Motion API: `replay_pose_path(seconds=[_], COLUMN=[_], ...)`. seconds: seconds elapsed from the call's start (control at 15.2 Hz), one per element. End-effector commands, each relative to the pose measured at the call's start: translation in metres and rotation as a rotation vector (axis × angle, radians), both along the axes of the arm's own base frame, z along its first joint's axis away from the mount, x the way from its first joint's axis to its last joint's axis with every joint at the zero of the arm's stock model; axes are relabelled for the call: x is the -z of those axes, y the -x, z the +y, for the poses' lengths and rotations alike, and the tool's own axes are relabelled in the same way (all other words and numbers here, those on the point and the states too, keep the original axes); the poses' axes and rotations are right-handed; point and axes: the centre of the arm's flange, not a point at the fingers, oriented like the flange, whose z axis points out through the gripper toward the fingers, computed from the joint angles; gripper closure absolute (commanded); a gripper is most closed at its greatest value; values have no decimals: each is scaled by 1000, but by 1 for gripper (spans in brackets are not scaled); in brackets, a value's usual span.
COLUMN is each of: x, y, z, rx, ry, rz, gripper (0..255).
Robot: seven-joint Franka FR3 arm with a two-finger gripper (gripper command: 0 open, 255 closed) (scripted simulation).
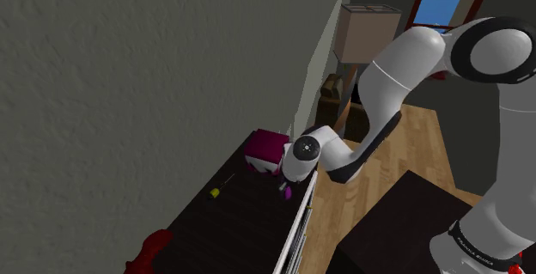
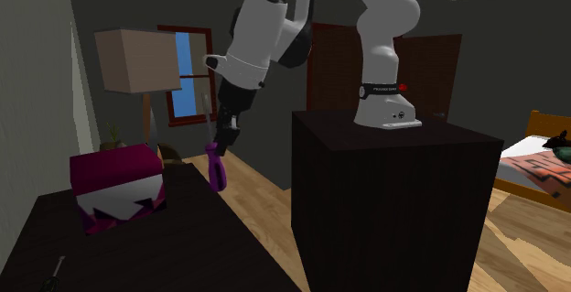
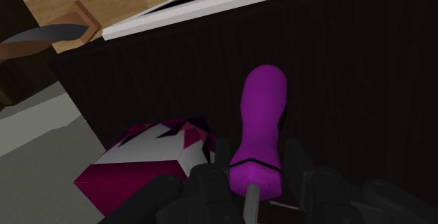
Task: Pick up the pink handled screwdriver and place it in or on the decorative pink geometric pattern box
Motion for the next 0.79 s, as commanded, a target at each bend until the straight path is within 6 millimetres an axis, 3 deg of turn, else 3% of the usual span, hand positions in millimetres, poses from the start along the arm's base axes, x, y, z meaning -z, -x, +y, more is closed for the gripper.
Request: replay_pose_path(seconds=[0.0, 0.73], x=[-11, -69], y=[0, 0], z=[-1, -1], rx=[0, 0], ry=[0, 0], rz=[0, 0], gripper=[255, 255])
